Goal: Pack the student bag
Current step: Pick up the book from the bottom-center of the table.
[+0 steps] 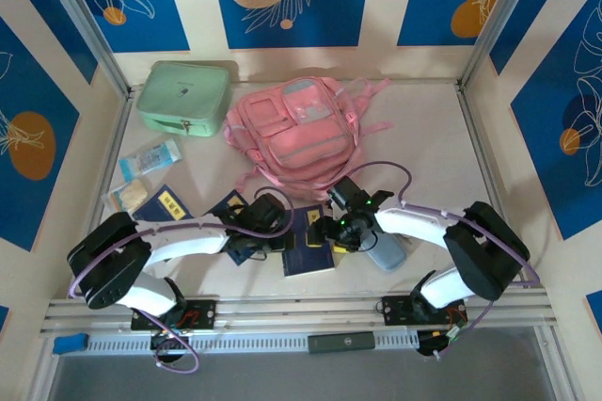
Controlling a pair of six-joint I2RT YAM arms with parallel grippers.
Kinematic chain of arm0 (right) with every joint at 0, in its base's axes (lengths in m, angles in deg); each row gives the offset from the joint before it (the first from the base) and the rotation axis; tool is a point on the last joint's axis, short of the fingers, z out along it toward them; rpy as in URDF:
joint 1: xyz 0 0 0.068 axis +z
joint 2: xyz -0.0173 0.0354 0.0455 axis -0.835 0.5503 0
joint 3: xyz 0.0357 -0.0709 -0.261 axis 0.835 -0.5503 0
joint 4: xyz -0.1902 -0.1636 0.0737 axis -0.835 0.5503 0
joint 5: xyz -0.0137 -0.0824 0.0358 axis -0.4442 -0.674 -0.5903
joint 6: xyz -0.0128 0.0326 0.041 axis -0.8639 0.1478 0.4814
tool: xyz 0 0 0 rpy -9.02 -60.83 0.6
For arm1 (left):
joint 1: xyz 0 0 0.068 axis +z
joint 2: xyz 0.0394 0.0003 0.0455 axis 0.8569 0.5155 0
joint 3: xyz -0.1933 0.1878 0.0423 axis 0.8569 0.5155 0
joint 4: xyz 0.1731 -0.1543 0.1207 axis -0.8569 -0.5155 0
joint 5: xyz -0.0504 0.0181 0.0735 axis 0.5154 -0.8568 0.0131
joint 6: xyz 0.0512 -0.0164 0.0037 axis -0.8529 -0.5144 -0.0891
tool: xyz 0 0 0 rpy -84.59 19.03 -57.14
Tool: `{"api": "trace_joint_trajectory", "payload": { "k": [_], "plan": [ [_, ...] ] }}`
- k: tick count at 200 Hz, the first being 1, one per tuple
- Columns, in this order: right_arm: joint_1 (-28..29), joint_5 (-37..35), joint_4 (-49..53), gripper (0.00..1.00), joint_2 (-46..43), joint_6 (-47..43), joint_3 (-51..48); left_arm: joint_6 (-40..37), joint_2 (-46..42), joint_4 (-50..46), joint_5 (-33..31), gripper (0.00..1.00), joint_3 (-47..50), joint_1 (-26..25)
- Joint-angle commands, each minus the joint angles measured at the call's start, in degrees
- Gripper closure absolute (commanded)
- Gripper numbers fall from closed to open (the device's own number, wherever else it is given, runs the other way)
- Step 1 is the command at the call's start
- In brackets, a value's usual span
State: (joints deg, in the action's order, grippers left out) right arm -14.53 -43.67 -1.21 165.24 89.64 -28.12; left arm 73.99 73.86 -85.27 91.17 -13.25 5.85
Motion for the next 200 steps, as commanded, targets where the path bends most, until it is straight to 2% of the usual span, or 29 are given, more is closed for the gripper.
{"api": "trace_joint_trajectory", "payload": {
  "k": [1, 20, 40, 75, 101, 128, 146, 200],
  "plan": [
    [1.4, -0.3, -2.7, 0.26, 0.3, -0.1, -0.2, 1.5, 1.4, 2.0, -1.8, 0.69, 2.2, -0.5],
    [2.2, 2.7, -3.9, 0.26, -0.2, -0.7, 0.1, 1.9, 2.5, 2.2, -2.4, 0.74, 2.8, -0.5],
    [3.3, 1.0, -1.4, 0.26, -2.0, -1.2, 1.5, 2.3, 3.4, 2.2, -2.9, 0.76, 3.3, -0.5],
    [3.4, -1.6, 3.3, 0.27, -5.7, -2.4, 3.1, 2.4, 3.6, 0.9, -4.0, 0.77, 3.8, -0.7],
    [3.1, -0.1, 3.4, 0.3, -7.1, -3.0, 3.0, 1.9, 3.0, -0.3, -5.1, 0.77, 3.5, -0.7],
    [2.1, 1.1, 3.9, 0.45, -7.1, -2.7, 3.1, 1.8, 3.4, -0.1, -4.8, 0.77, 3.0, -0.7],
    [1.4, 1.1, 4.1, 0.59, -7.7, -2.0, 3.0, 1.7, 3.6, -0.2, -4.8, 0.77, 2.9, -0.8],
    [-0.4, 3.3, 4.8, 0.83, -9.9, -1.1, 2.1, 1.7, 3.1, -0.6, -5.0, 0.76, 2.9, -0.8]
  ]
}}
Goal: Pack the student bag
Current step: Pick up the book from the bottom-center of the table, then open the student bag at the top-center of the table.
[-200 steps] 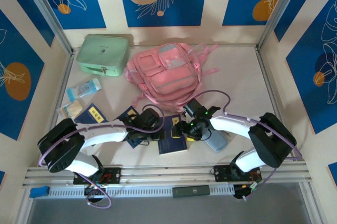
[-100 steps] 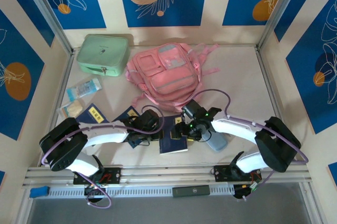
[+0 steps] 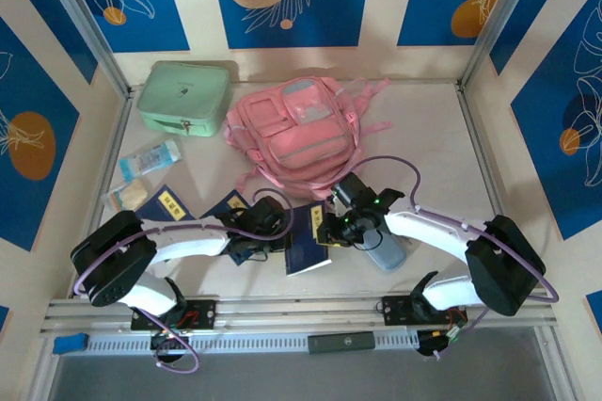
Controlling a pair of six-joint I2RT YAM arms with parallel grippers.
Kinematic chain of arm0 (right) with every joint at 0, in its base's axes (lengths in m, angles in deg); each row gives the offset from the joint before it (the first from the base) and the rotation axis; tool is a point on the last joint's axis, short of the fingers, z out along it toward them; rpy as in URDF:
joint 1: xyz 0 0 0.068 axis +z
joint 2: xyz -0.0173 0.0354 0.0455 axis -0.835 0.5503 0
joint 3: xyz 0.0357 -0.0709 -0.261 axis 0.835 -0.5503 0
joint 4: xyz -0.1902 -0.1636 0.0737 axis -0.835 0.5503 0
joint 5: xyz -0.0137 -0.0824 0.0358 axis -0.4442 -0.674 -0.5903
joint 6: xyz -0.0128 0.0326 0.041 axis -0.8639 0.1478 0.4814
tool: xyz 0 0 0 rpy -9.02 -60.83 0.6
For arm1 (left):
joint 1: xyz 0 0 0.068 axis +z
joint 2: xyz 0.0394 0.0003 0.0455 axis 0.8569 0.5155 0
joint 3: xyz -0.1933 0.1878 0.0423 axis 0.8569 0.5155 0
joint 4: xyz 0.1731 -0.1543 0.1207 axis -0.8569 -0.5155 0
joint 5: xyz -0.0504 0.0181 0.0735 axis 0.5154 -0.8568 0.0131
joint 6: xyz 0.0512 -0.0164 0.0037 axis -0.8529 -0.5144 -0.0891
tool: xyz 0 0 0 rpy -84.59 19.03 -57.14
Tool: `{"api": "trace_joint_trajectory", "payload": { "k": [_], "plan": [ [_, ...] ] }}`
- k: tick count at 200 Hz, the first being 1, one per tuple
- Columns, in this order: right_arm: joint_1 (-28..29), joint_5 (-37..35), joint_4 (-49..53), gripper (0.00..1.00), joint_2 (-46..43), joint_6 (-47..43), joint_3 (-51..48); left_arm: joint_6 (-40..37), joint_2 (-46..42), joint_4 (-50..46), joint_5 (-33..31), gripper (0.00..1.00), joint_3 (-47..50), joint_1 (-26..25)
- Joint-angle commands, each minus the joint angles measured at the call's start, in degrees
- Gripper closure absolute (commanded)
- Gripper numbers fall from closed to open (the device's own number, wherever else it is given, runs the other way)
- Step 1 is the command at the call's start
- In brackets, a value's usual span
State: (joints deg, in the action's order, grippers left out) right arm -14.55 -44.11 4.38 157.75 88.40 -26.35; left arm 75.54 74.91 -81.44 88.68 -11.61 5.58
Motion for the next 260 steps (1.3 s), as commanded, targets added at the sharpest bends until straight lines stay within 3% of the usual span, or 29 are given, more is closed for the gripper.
{"api": "trace_joint_trajectory", "payload": {
  "k": [1, 46, 74, 101, 117, 150, 168, 191, 229, 260],
  "plan": [
    [-0.4, 3.7, -0.8, 0.83, -2.5, 0.2, 0.3, 0.2, 2.0, -4.4, -2.5, 0.76, 1.3, -0.5],
    [-1.3, 6.4, -0.4, 0.98, -6.3, -0.6, 0.4, -0.8, -3.0, -6.6, -2.7, 0.7, -0.5, -0.5],
    [-1.7, 7.2, 2.0, 1.0, -9.9, -2.4, 1.7, -4.2, -11.9, -12.8, -6.0, 0.62, -3.4, -0.3],
    [-2.0, 6.0, 6.5, 1.0, -15.9, -6.1, 3.9, -12.3, -19.7, -18.3, -11.7, 0.52, -9.0, 0.1],
    [-6.5, 8.2, 8.8, 1.0, -19.4, -6.8, 4.7, -19.3, -19.5, -22.9, -14.2, 0.46, -15.0, 2.4],
    [-21.7, 17.0, 14.0, 1.0, -23.3, -8.2, 7.6, -39.3, -11.1, -27.3, -11.9, 0.39, -28.8, 8.8],
    [-29.3, 17.1, 17.0, 1.0, -23.6, -9.2, 9.6, -52.2, -4.3, -26.1, -11.2, 0.38, -35.3, 9.3],
    [-39.7, 21.1, 17.0, 1.0, -22.9, -8.1, 9.6, -65.4, 4.3, -24.0, -5.6, 0.34, -41.6, 9.3],
    [-49.8, 21.8, 15.7, 1.0, -22.8, -7.9, 8.5, -74.1, 19.5, -25.1, -7.2, 0.28, -53.8, 9.7],
    [-52.6, 23.4, 13.7, 1.0, -22.4, -7.9, 7.4, -76.5, 29.2, -25.7, -5.6, 0.25, -61.0, 10.5]
  ]
}}
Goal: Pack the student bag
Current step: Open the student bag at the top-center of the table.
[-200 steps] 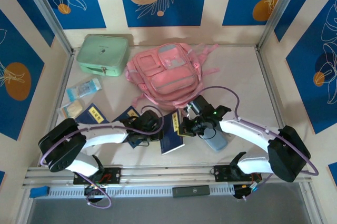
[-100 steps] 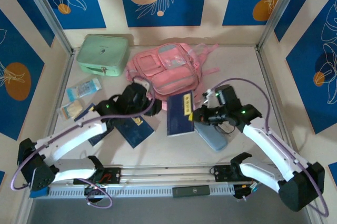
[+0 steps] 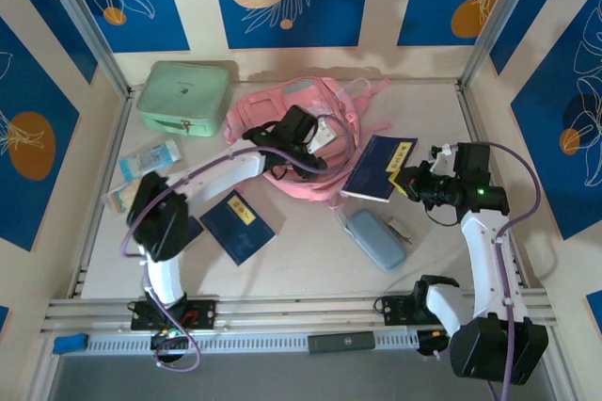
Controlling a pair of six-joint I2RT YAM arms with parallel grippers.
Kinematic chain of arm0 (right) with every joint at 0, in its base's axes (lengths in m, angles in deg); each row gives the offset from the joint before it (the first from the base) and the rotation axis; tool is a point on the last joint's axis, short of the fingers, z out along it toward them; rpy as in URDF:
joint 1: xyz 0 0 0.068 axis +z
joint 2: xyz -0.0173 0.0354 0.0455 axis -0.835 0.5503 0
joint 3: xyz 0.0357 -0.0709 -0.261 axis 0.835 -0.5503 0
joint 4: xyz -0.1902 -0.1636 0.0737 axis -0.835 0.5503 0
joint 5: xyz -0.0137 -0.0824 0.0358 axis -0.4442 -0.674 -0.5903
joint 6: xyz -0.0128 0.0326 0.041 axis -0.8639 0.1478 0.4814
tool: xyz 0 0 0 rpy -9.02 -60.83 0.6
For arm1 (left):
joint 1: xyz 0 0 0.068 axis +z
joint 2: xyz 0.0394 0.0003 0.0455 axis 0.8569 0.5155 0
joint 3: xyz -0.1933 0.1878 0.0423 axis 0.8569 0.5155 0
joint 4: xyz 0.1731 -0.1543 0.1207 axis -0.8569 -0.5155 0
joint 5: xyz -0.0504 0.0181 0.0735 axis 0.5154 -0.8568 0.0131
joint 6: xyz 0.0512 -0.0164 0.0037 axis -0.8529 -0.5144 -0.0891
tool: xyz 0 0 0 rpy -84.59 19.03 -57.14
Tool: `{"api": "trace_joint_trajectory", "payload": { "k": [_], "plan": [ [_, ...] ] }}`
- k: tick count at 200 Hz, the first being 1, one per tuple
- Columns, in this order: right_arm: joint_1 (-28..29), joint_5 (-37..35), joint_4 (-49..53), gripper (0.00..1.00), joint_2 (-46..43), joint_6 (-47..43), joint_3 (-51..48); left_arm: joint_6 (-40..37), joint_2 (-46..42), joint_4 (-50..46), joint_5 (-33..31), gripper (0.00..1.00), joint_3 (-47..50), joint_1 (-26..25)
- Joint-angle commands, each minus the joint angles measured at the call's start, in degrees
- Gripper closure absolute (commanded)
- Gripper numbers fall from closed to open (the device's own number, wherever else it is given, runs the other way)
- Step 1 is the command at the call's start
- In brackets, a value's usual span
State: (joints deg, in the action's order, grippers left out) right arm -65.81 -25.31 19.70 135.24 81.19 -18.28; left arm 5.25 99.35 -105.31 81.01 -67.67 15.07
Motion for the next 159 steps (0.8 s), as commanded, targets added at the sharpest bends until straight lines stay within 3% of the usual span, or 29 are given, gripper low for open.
{"api": "trace_joint_trajectory", "payload": {
  "k": [1, 25, 59, 82, 95, 150, 159],
  "plan": [
    [-1.4, 4.6, -1.5, 1.0, 0.2, -0.7, -0.7, -6.2, 4.8, -1.9, 2.3, 0.25, -5.2, 1.1],
    [-1.9, 5.1, -1.4, 1.0, 0.5, -1.2, -0.9, -5.3, 11.1, -6.5, 7.5, 0.22, -12.5, 2.9],
    [-2.1, 5.9, -2.7, 1.0, 1.0, -1.1, -2.0, -7.4, 18.0, -11.6, 9.7, 0.21, -19.9, 3.4],
    [-2.1, 5.9, -3.4, 1.0, 1.0, -1.7, -2.5, -7.8, 22.3, -13.9, 5.0, 0.26, -25.0, 3.6],
    [-2.1, 5.7, -3.8, 1.0, 0.7, -1.4, -2.8, -8.2, 24.0, -15.3, 4.0, 0.34, -27.7, 4.0],
    [-2.1, 5.4, -4.0, 1.0, 0.7, -1.8, -3.2, -9.0, 21.6, -14.8, 4.9, 0.99, -28.0, 4.1],
    [-2.1, 5.2, -3.7, 1.0, 0.7, -2.0, -2.9, -9.0, 20.5, -14.8, 5.3, 1.0, -27.8, 4.0]
  ]
}}
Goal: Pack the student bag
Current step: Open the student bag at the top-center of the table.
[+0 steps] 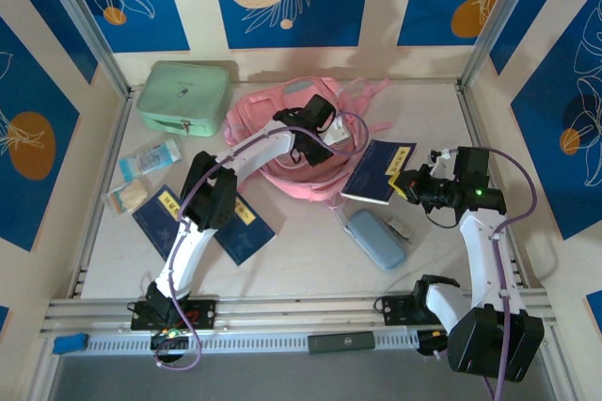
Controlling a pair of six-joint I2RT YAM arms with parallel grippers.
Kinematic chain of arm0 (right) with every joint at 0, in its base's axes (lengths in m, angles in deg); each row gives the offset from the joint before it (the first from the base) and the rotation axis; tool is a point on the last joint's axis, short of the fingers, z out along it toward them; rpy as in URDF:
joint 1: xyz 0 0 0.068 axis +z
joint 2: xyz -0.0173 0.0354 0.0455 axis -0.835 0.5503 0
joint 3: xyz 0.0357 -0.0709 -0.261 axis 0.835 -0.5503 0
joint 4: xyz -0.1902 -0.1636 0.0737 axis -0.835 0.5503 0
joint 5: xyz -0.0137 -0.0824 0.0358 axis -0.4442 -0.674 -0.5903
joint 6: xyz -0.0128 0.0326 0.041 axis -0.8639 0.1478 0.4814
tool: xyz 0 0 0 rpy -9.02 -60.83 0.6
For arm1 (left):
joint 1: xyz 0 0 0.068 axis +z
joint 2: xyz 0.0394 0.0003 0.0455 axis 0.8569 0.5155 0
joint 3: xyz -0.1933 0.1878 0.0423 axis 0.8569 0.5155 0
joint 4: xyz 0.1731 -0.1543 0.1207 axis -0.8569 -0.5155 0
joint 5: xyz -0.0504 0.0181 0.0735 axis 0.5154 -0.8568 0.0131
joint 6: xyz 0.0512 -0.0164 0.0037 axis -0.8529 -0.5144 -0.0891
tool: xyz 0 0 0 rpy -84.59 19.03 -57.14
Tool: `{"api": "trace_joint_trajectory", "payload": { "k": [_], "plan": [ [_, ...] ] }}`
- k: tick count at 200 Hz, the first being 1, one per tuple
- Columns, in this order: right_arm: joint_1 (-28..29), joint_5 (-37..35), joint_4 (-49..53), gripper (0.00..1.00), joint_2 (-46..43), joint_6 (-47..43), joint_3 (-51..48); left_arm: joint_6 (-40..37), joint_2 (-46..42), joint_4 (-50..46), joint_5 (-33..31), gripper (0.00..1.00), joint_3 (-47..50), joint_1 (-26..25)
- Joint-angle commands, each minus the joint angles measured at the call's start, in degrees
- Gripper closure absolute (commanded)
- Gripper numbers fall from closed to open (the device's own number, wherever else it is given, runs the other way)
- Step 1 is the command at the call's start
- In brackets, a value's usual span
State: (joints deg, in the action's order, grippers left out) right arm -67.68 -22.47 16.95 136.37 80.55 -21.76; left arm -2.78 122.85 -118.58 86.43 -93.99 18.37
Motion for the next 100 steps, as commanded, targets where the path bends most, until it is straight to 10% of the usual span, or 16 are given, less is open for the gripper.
{"api": "trace_joint_trajectory", "payload": {
  "k": [1, 100],
  "plan": [
    [-0.2, 2.4, -0.9, 1.0, -0.4, -1.4, 0.7, -1.0, -3.0, -1.5, -0.1, 1.0, -1.5, 0.7],
    [9.1, 1.1, -1.7, 1.0, 3.0, -0.1, 2.7, 9.0, -18.1, 5.0, -9.3, 1.0, -2.0, 0.8]
  ]
}}
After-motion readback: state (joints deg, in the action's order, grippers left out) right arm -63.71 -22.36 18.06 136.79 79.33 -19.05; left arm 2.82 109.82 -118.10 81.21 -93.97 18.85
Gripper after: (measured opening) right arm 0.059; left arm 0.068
